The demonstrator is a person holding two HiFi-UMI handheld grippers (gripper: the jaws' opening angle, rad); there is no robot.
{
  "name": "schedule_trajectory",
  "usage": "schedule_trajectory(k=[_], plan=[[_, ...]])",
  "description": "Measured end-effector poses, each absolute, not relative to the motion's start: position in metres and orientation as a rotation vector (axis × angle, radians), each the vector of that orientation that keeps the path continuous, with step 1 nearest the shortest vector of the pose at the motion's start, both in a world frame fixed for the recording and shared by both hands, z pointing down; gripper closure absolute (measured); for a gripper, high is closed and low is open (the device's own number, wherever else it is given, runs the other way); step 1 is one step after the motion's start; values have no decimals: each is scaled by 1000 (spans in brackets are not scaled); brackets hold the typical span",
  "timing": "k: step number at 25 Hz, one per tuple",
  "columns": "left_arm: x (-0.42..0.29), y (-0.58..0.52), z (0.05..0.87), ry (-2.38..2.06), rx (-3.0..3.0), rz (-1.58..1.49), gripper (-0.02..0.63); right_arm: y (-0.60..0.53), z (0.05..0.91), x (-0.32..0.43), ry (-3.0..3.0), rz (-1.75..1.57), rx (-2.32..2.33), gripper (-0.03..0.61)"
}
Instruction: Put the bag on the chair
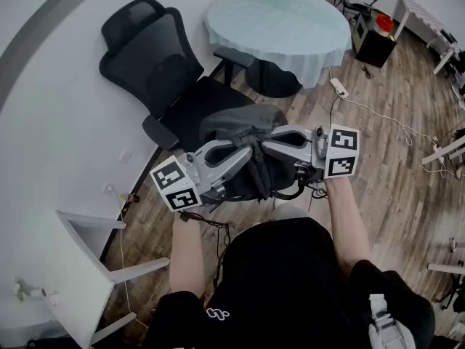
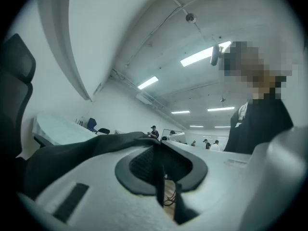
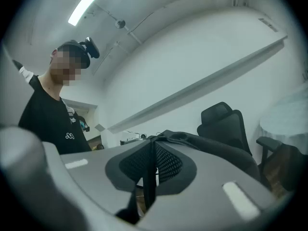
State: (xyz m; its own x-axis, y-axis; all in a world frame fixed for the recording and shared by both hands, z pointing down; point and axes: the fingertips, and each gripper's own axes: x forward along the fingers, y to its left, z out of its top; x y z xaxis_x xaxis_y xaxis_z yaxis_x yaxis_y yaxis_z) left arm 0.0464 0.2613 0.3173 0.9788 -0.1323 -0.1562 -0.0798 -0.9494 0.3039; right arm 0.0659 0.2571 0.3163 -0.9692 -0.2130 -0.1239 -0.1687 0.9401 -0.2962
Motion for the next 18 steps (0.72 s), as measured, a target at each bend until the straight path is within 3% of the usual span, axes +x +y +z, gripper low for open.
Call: schedule_trajectory(k=[18], plan=[[27,230,333,-266,2793,-308,578,224,332,46,2982,-454,-200,541]])
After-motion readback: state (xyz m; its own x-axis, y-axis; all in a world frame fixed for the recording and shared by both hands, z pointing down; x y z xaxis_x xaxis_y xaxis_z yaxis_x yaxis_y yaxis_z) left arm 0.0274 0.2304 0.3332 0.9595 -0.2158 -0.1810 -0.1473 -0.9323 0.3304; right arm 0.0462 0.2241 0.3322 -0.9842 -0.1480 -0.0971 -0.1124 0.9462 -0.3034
